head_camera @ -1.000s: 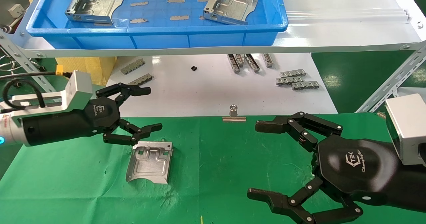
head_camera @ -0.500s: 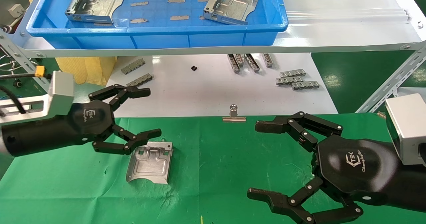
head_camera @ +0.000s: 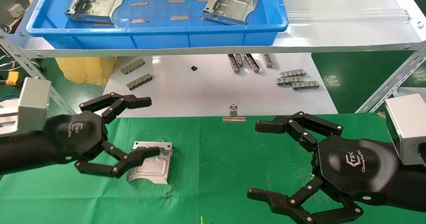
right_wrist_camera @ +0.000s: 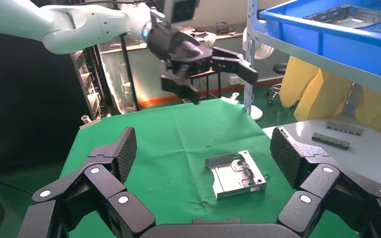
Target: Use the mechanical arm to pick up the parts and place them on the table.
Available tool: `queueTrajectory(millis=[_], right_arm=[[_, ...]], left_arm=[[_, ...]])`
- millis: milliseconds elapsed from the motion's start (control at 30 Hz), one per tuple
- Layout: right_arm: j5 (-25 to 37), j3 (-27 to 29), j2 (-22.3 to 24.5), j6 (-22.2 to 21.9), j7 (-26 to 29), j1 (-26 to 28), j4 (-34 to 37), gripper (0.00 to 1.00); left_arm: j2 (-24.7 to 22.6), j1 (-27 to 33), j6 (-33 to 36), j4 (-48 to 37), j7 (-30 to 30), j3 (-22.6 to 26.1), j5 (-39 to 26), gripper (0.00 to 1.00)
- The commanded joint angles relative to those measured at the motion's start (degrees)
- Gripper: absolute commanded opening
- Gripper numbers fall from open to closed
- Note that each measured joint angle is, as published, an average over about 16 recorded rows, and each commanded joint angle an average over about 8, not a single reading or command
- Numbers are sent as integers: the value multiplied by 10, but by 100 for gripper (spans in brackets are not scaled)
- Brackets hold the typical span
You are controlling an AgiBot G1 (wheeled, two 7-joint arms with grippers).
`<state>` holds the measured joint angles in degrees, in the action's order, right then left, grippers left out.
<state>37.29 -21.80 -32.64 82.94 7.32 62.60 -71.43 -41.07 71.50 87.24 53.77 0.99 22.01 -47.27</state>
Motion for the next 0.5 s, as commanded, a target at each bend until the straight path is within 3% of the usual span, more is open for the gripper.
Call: queueTrajectory(millis=[33,500], right_arm=[[0,0,0,0,0,0,0,100],[0,0,0,0,0,0,0,100]], left_arm=[[8,-12,-2,25,-15,-7,7,100],[58,-95,-15,190,-112,-57,52,100]])
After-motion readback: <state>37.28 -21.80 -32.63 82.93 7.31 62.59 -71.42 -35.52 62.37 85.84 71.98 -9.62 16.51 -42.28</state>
